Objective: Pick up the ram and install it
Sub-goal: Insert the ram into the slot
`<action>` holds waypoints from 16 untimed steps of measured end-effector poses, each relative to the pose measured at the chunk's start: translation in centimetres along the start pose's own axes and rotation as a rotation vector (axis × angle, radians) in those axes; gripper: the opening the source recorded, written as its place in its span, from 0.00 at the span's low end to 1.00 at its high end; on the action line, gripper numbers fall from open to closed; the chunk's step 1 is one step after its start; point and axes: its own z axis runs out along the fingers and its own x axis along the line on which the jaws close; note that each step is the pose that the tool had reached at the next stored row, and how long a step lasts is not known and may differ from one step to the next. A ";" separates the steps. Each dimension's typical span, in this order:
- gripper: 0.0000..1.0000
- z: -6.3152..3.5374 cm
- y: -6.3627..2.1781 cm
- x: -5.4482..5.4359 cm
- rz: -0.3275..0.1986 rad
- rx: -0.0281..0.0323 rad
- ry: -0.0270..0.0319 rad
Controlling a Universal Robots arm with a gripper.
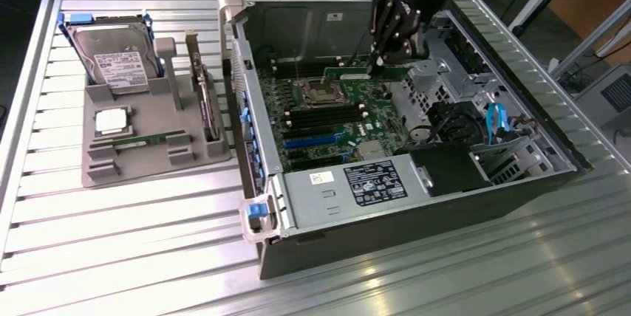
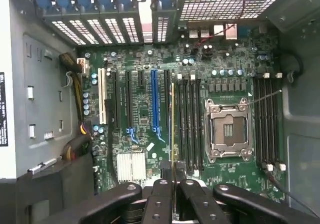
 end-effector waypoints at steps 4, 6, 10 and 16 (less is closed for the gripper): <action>0.12 2.34 -0.14 -1.0 -0.075 -0.0009 0.0055; 0.12 3.78 -0.05 -1.2 -0.073 -0.0008 0.0058; 0.12 6.62 1.34 -1.6 -0.042 -0.0005 0.0049; 0.12 9.83 1.02 -2.9 -0.040 -0.0003 0.0234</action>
